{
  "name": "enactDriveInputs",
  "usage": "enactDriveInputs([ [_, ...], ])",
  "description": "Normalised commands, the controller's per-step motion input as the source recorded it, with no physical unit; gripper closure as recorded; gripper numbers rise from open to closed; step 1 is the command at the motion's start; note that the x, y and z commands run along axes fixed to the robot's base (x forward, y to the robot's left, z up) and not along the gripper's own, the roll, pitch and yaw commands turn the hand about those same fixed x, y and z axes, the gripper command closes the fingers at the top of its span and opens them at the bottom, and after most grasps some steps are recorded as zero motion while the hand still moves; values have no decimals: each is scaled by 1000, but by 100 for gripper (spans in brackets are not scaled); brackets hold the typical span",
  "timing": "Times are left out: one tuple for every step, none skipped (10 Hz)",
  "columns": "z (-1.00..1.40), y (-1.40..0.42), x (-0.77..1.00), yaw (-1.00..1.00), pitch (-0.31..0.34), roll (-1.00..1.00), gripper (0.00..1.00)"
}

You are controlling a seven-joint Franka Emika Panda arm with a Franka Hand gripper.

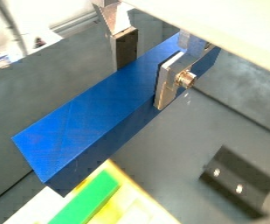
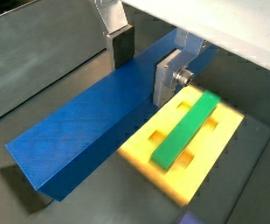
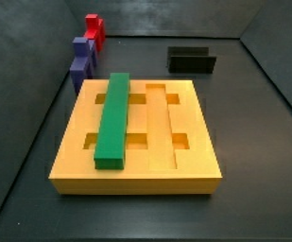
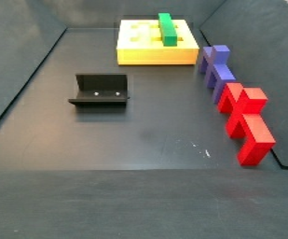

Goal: Pick up the blue object. Move up. Move to above the board. Insert the blue object.
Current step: Move to above the board.

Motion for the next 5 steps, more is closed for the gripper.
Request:
enactDriveInputs([
  [235, -1400, 228, 5, 152, 7, 100],
  [153, -896, 173, 10, 146, 24, 100],
  [93, -489, 140, 8, 144, 24, 100],
  [60, -280, 98, 8, 119, 22, 100],
  [48, -189, 65, 8, 91, 29, 100],
])
